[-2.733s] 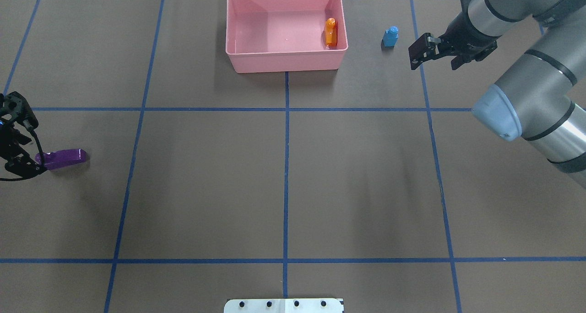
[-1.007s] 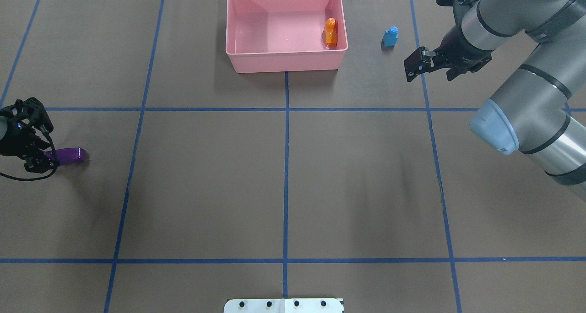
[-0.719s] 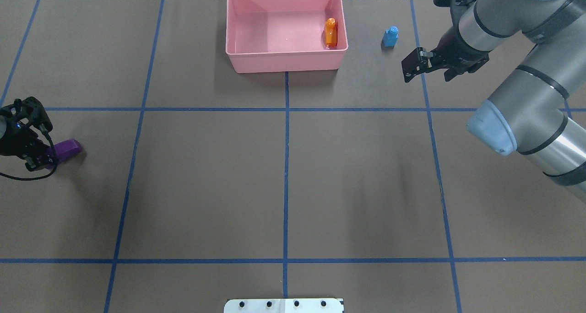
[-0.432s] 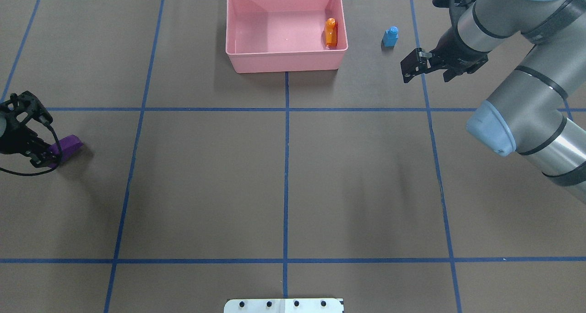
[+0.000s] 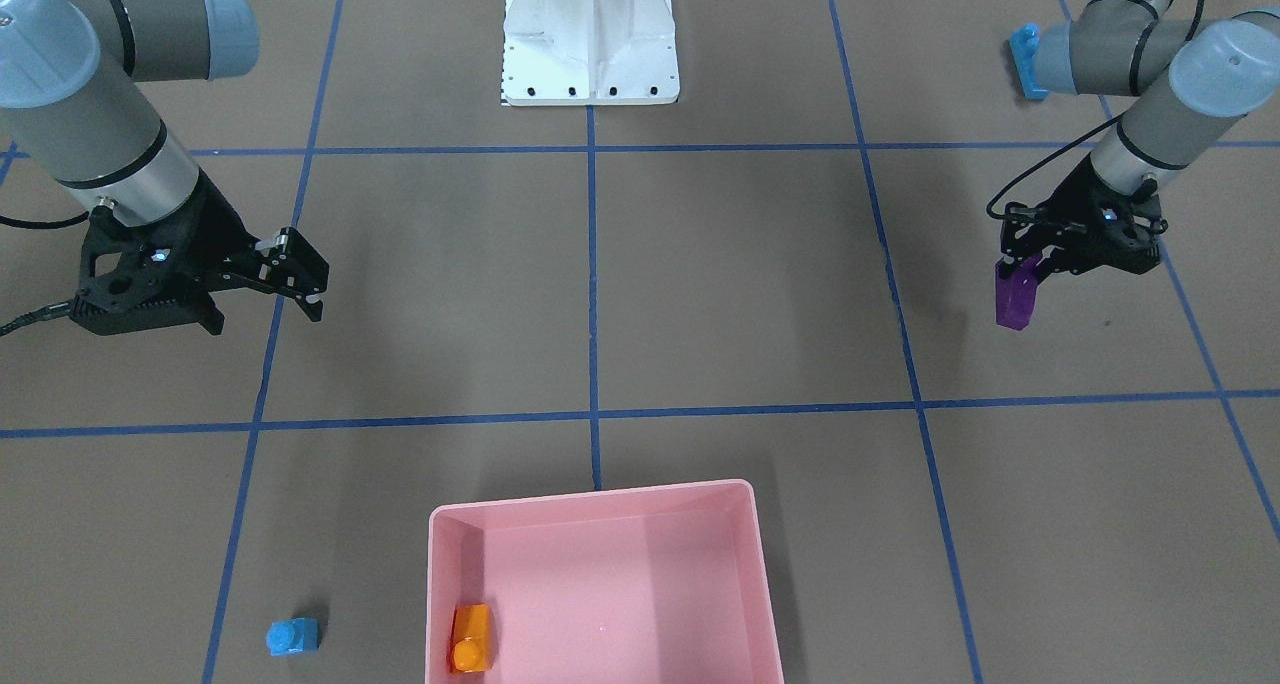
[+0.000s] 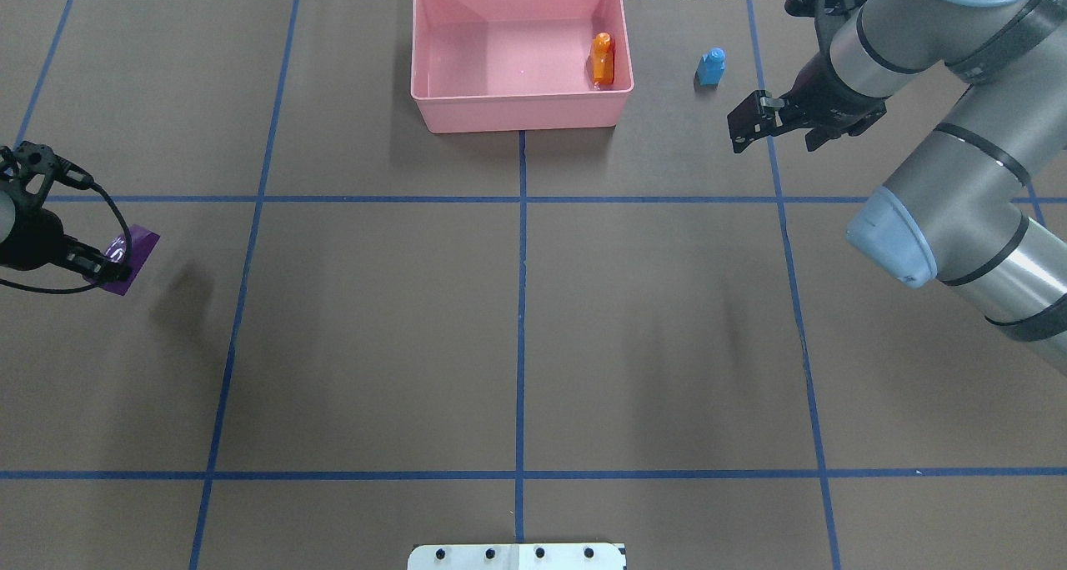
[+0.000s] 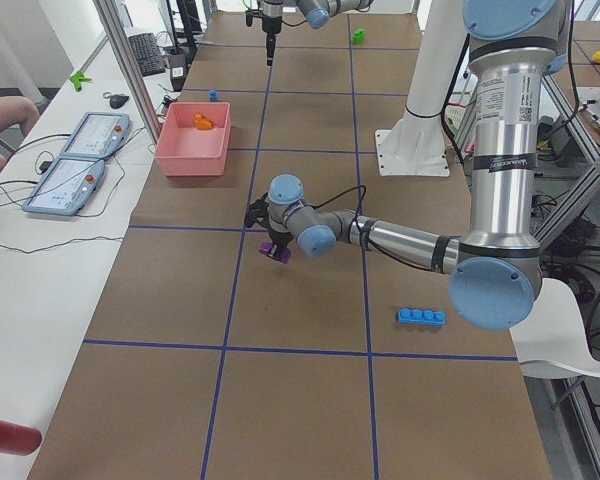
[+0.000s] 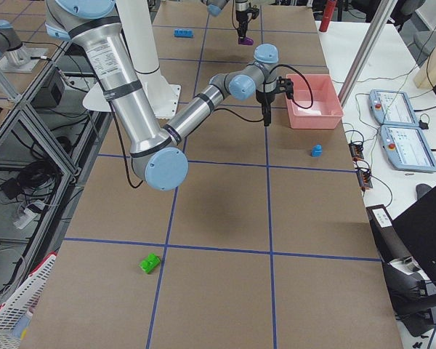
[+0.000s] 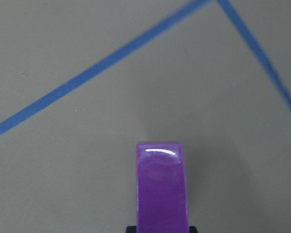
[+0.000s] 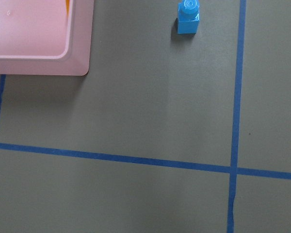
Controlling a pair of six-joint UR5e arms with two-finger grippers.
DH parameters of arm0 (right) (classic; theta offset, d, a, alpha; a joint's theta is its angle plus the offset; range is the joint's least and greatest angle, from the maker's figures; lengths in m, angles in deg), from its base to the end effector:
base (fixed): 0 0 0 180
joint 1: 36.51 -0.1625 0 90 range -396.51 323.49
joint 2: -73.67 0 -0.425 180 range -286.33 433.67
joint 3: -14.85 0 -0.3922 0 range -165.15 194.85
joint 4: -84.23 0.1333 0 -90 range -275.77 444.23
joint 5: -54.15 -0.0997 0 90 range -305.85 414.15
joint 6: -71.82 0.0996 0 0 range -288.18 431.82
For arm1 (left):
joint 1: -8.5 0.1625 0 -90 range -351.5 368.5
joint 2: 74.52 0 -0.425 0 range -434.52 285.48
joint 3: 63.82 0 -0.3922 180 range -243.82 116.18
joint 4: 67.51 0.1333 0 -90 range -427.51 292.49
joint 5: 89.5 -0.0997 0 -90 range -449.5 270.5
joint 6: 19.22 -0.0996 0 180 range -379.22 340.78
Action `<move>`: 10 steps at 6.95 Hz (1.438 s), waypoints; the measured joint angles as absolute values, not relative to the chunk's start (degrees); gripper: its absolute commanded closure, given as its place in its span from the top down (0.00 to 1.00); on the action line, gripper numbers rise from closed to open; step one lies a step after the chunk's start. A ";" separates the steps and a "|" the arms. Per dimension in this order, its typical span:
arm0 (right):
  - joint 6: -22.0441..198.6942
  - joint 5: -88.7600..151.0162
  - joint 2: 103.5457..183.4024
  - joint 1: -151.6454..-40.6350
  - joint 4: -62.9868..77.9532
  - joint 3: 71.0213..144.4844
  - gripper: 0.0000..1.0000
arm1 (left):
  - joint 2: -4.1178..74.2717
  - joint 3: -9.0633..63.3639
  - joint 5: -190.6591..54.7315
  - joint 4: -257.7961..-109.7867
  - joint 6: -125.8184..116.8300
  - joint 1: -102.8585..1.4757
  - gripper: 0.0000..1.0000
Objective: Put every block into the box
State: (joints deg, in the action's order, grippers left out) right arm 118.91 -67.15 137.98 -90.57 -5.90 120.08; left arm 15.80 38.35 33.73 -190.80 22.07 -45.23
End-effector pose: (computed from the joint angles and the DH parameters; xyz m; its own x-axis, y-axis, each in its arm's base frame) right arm -0.2930 -0.5431 0.2879 0.6609 -0.0796 0.7463 -0.0582 0.9859 0.1567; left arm 0.2409 -0.4614 0.4893 0.6044 0.2387 -0.7601 -0.0183 0.9580 0.2863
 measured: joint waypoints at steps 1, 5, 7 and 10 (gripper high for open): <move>118.72 -67.08 137.92 -90.52 -5.56 120.10 1.00 | 19.38 39.43 33.76 -190.55 32.38 -45.14 0.00; 118.07 -67.26 137.69 -90.44 -2.26 119.99 1.00 | 40.60 32.20 33.57 -188.49 56.52 -43.06 0.00; 118.03 -67.23 137.55 -90.37 -1.61 119.42 1.00 | 56.59 20.05 33.45 -180.92 58.45 -42.86 0.00; 118.03 -67.01 137.94 -90.10 -1.30 119.27 1.00 | 79.29 -8.08 32.57 -178.08 58.61 -42.56 0.00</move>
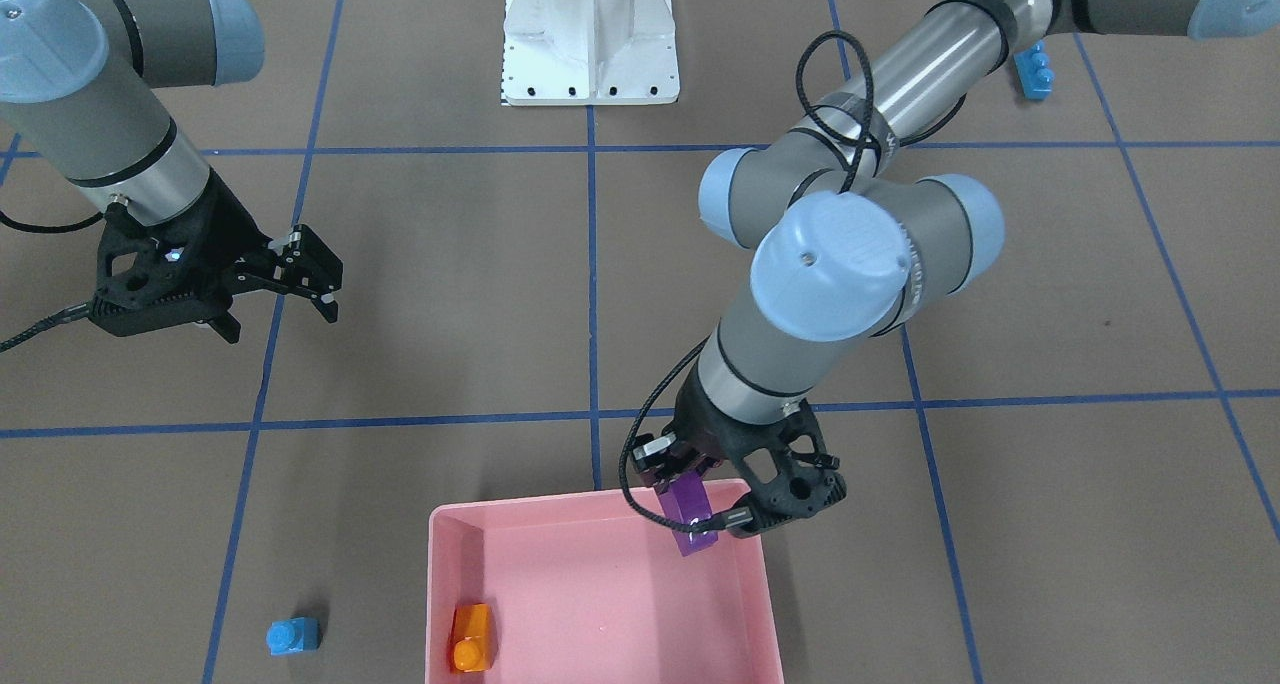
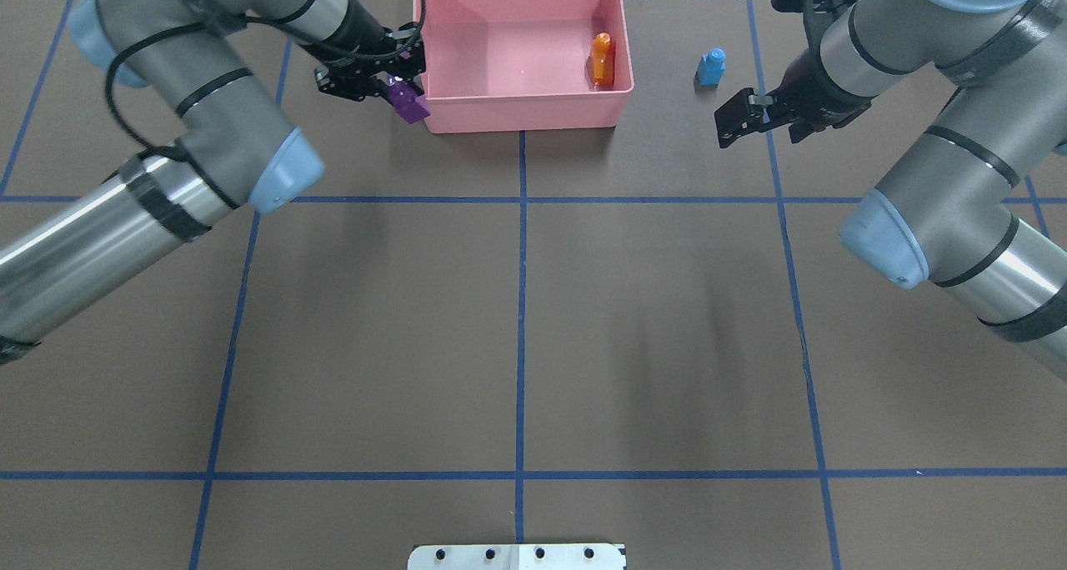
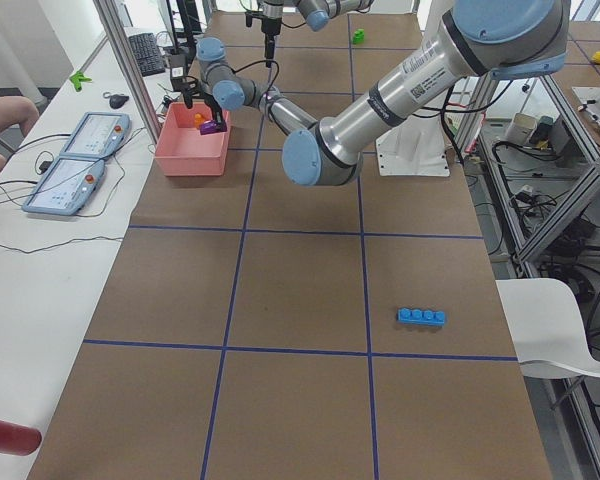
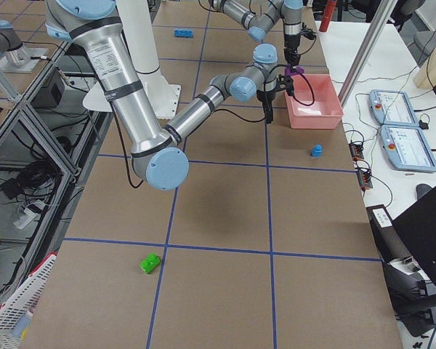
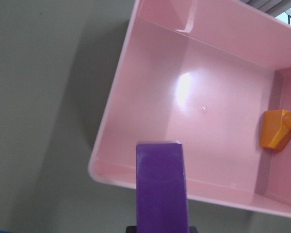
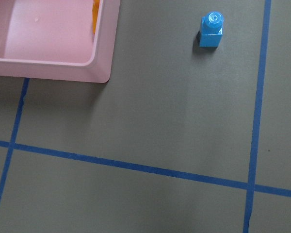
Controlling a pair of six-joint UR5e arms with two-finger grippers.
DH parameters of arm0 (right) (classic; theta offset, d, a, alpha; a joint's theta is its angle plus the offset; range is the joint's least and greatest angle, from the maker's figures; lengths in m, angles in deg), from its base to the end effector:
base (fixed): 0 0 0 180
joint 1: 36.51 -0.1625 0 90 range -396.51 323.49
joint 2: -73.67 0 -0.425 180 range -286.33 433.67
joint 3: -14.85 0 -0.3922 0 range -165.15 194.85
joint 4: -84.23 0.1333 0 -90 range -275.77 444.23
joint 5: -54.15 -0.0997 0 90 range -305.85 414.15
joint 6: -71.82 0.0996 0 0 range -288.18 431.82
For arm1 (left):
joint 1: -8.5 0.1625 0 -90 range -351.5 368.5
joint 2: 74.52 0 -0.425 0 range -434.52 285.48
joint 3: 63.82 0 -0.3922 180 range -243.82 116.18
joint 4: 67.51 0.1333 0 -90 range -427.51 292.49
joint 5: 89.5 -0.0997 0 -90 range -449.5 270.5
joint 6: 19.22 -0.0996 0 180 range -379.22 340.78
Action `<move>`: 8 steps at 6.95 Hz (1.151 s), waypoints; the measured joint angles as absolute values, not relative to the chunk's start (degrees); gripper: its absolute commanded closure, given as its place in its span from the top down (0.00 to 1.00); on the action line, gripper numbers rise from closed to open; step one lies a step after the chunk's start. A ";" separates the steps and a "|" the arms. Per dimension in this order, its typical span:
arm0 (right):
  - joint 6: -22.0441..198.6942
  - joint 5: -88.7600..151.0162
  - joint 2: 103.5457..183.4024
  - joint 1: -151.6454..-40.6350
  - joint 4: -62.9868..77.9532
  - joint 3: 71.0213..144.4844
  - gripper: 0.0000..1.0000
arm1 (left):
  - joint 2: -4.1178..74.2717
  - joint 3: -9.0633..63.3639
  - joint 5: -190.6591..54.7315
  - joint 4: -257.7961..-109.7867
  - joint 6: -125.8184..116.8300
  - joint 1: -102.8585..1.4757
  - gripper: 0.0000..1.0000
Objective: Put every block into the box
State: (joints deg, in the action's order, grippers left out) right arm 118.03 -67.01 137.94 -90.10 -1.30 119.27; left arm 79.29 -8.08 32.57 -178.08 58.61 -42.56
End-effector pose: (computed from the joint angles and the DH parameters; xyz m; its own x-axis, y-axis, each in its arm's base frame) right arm -0.2993 -0.5436 0.2831 0.6323 -0.1404 0.7619 -0.0491 0.9742 0.2202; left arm 0.4725 -0.7126 0.1343 0.4789 -0.3084 -0.8219 0.3090 0.9356 -0.1710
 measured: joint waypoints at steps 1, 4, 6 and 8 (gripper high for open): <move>118.04 -66.95 138.12 -89.95 -1.24 119.26 1.00 | 82.71 -13.98 32.02 -177.97 58.61 -42.66 0.16; 118.05 -66.88 138.36 -89.68 -1.20 119.06 1.00 | 86.99 -23.97 34.72 -178.01 52.48 -44.75 1.00; 118.06 -66.88 138.02 -89.61 -1.20 118.20 1.00 | 87.34 -23.52 38.89 -177.19 48.98 -45.73 1.00; 118.00 -66.17 137.42 -89.61 -1.20 116.67 1.00 | 84.89 -16.49 41.73 -173.79 48.07 -46.19 1.00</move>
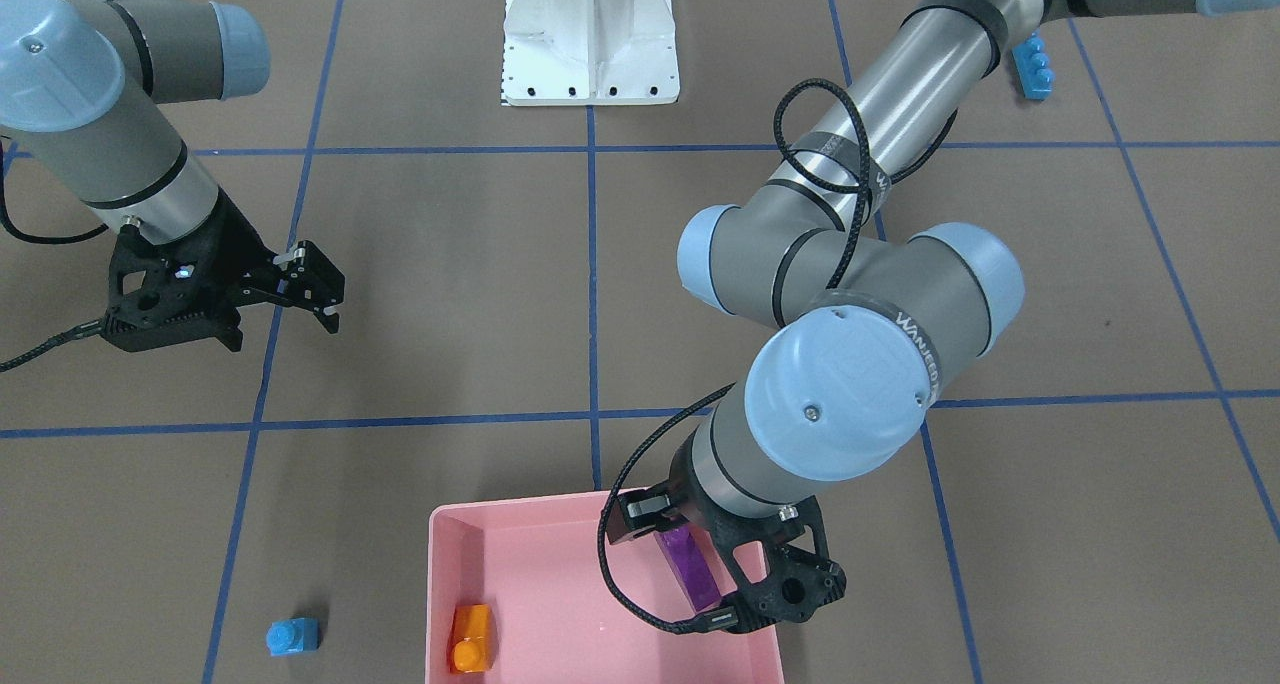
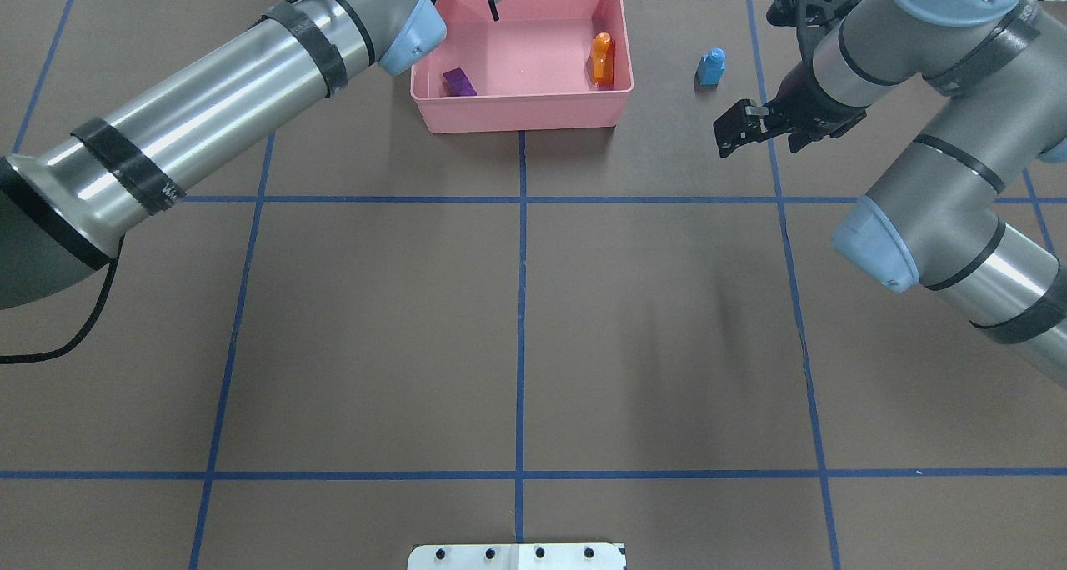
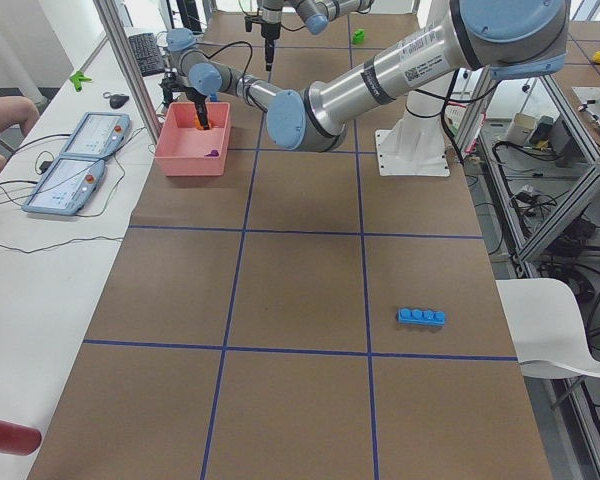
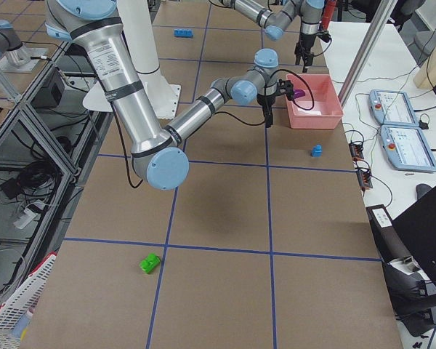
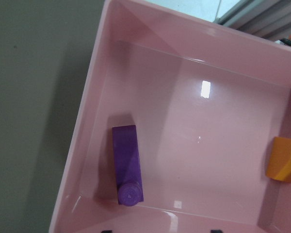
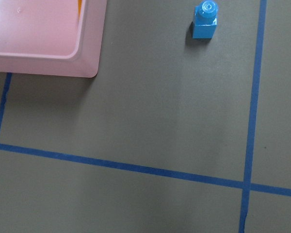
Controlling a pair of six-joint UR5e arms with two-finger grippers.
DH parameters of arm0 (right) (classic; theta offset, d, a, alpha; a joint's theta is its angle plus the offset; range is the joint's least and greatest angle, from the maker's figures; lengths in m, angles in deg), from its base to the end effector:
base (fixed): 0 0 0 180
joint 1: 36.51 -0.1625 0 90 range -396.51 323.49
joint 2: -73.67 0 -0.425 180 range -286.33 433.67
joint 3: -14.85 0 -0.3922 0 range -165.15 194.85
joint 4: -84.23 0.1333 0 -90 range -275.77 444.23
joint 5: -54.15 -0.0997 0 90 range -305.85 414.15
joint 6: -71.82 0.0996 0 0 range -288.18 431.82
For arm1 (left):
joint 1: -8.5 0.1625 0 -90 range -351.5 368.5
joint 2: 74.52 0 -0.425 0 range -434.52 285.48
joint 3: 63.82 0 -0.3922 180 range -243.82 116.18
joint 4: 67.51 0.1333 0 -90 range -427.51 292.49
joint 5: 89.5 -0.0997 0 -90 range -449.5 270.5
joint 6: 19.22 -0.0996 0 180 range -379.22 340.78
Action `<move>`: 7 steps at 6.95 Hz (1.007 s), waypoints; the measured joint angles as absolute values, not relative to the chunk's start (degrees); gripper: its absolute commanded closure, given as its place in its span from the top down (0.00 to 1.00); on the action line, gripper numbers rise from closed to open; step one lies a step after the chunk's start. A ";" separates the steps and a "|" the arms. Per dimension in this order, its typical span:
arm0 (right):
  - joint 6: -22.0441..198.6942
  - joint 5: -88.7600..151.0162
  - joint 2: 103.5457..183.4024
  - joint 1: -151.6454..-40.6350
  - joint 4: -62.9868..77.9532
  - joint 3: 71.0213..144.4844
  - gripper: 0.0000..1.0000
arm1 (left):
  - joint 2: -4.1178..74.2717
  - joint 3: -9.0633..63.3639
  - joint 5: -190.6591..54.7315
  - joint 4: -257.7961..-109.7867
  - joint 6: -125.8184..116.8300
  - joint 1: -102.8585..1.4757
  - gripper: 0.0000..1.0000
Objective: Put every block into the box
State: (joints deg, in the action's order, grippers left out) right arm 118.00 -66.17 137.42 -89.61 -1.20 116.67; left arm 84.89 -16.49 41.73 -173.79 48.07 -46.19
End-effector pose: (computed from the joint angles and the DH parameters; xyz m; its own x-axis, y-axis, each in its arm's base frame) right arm -0.3109 -0.5523 0.2975 0.6545 -0.1238 0.7459 -0.0441 0.9786 0.2011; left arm 0.4489 -0.7508 0.1222 0.5264 -0.2409 -0.8154 0.1632 0.9698 -0.1811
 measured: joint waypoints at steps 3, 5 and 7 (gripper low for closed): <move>118.22 -64.00 129.46 -91.14 -1.13 105.55 0.99 | 62.45 9.46 43.53 -172.08 39.84 -46.43 1.00; 118.35 -60.94 123.01 -91.82 3.93 93.37 0.99 | 47.96 21.01 43.66 -172.37 31.67 -46.25 1.00; 118.33 -58.93 119.29 -92.36 16.51 79.31 0.98 | 44.13 24.35 43.57 -172.45 30.03 -46.25 1.00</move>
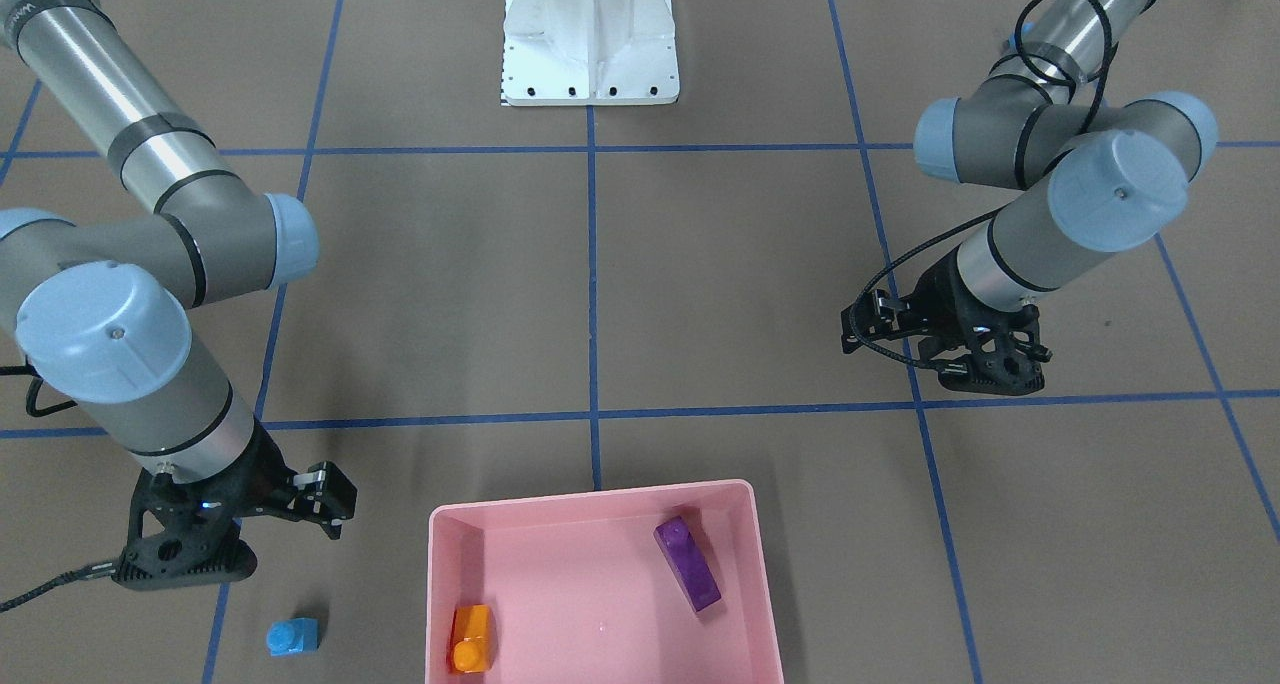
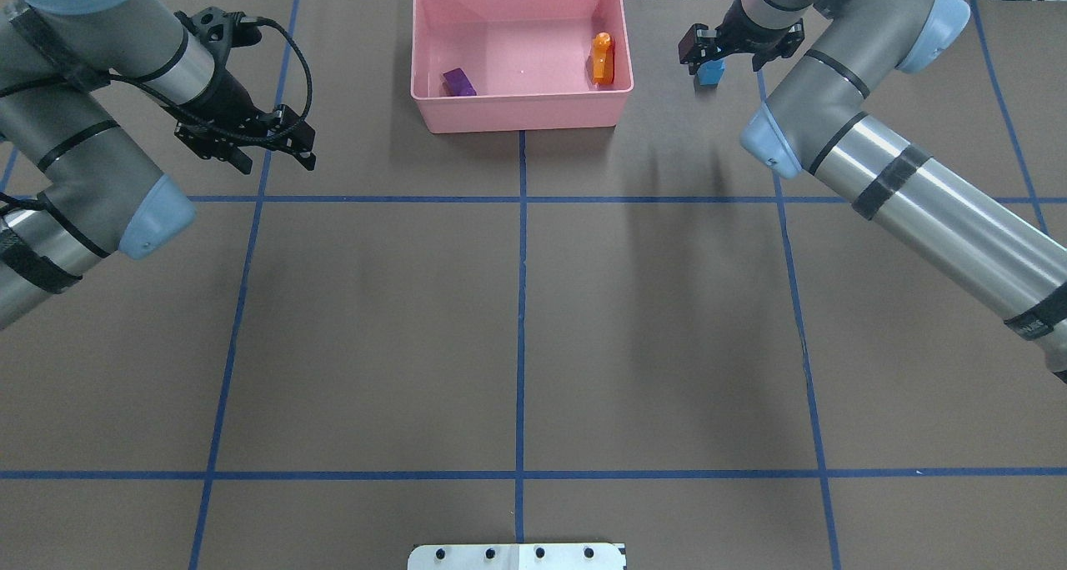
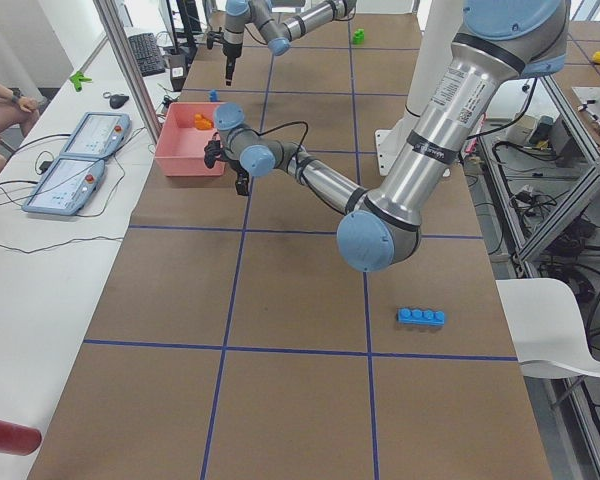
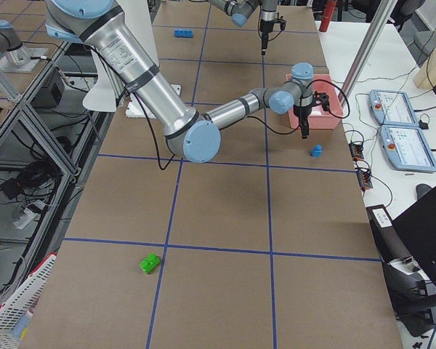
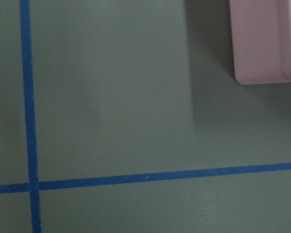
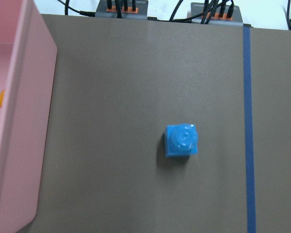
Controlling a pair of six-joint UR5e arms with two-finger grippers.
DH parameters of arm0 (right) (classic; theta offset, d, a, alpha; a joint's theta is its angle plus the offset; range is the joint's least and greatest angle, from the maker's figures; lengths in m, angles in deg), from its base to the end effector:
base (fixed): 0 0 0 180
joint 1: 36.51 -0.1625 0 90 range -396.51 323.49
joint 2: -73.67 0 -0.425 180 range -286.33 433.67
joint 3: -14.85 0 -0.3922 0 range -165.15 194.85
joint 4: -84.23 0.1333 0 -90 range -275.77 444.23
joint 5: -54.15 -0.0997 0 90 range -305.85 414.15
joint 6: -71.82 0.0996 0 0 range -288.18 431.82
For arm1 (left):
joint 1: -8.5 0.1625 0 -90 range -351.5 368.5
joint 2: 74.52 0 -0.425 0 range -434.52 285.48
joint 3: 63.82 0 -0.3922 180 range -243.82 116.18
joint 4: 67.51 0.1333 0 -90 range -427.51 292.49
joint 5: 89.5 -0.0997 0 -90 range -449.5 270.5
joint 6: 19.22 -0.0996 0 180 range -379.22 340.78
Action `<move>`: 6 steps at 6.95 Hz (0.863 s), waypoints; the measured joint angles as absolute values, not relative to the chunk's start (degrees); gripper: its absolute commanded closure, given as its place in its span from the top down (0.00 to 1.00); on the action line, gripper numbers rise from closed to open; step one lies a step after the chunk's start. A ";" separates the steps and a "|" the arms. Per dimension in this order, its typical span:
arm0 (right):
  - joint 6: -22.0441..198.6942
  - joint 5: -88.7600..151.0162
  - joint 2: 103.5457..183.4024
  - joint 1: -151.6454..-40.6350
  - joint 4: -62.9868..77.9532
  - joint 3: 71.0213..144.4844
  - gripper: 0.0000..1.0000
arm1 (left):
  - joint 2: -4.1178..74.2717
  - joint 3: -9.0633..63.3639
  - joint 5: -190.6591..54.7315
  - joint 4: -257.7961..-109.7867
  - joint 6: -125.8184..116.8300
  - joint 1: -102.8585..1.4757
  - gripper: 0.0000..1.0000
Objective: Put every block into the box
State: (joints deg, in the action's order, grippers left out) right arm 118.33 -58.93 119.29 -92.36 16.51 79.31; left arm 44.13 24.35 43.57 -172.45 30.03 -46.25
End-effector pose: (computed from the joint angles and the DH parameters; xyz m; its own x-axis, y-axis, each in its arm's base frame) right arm -0.3732 -0.7181 0.3431 0.7312 -0.0500 0.6804 -0.1563 0.9585 0.2384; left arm 0.3372 -0.5902 0.3464 0.5442 0.0562 -0.8371 -0.0279 0.9984 0.0488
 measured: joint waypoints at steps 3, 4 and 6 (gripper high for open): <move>118.32 -55.02 113.37 -92.01 26.80 63.51 0.82 | 43.71 25.44 43.37 -172.51 30.44 -46.11 1.00; 118.32 -53.82 112.80 -91.65 28.65 60.89 0.80 | 43.70 25.74 43.33 -172.48 30.61 -46.00 1.00; 118.32 -52.18 112.30 -90.90 30.10 58.29 0.77 | 43.70 25.87 43.31 -172.46 30.69 -45.81 1.00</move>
State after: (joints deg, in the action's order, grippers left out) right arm 118.32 -52.18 112.30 -90.90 30.10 58.29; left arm 43.70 25.87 43.31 -172.46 30.69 -45.81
